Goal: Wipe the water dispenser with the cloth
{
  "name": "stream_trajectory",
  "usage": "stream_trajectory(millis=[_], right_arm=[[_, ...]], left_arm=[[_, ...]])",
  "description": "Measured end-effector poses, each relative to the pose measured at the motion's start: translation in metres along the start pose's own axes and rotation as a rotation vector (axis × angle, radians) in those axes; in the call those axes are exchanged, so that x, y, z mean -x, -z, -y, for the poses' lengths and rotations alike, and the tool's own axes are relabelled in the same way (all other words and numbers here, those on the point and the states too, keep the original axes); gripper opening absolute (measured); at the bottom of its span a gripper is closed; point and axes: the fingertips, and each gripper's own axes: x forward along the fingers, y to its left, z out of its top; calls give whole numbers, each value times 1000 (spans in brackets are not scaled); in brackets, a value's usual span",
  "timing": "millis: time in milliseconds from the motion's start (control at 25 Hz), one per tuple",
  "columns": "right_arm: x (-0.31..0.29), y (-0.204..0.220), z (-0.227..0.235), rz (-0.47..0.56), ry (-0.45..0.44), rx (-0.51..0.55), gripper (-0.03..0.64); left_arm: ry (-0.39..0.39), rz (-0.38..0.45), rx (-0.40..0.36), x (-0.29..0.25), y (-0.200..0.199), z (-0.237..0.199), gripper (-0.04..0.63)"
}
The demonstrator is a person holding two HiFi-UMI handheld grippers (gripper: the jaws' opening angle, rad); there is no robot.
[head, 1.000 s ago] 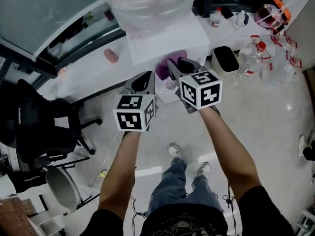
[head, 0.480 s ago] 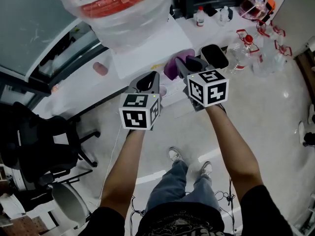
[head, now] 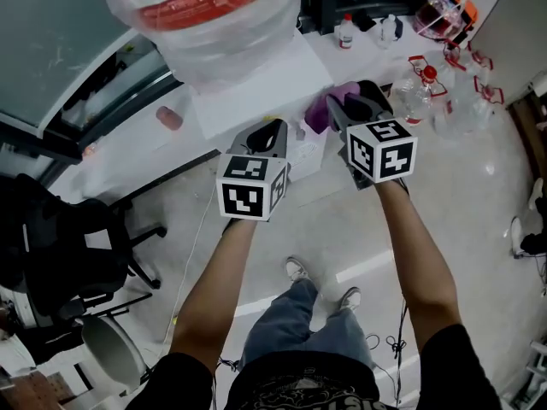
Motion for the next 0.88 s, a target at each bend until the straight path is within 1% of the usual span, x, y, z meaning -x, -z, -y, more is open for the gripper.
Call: stream_trajectory(millis=[160, 360, 880], right_arm=[[-3, 8, 1, -11, -16, 35, 32], [-3, 24, 3, -7, -47, 59, 32], [-26, 93, 21, 45, -99, 96, 32]], left_arm=[[-20, 4, -2, 3, 7, 2, 26], [-53, 21, 14, 4, 26, 8, 26], [-113, 47, 10, -18, 110, 21, 26]])
